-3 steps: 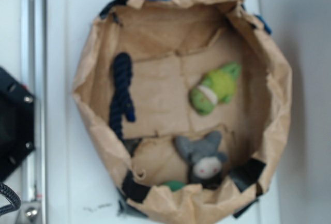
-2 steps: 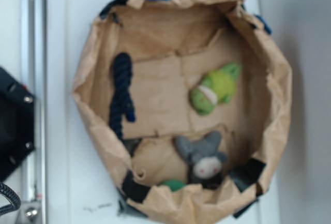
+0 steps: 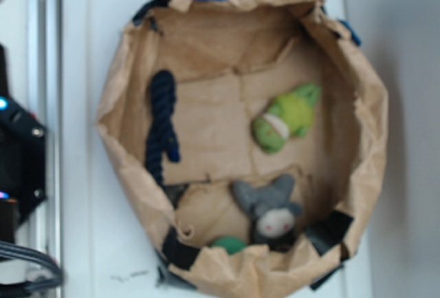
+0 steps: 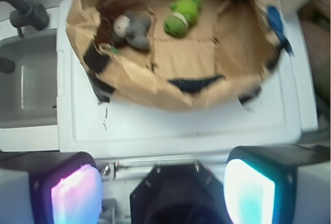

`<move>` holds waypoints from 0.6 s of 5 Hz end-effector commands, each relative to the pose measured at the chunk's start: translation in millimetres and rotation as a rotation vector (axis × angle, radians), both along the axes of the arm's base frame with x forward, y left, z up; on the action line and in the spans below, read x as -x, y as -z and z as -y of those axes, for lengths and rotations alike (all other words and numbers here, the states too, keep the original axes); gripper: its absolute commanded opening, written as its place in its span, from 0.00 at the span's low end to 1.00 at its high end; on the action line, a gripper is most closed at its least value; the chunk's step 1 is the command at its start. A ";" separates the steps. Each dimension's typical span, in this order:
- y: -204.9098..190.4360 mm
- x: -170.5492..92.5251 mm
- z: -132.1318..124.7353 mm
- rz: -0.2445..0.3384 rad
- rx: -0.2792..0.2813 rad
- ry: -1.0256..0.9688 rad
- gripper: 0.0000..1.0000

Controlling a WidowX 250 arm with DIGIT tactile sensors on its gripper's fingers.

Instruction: Grab the gray animal.

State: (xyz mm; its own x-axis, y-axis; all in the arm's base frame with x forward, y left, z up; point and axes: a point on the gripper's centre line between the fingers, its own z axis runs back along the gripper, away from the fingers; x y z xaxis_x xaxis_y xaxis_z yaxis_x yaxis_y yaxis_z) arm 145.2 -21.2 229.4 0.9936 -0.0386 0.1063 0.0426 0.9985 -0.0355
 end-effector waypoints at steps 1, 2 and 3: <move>12.6 -34.4 3.1 0.016 -0.012 0.113 1.00; 23.8 -56.7 8.4 0.022 -0.029 0.251 1.00; 28.5 -74.6 13.6 0.056 -0.028 0.383 1.00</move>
State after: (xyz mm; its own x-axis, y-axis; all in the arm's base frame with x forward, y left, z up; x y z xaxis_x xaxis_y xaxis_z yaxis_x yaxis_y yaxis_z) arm 215.3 -31.6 187.4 0.9078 -0.4063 0.1039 0.4097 0.9121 -0.0130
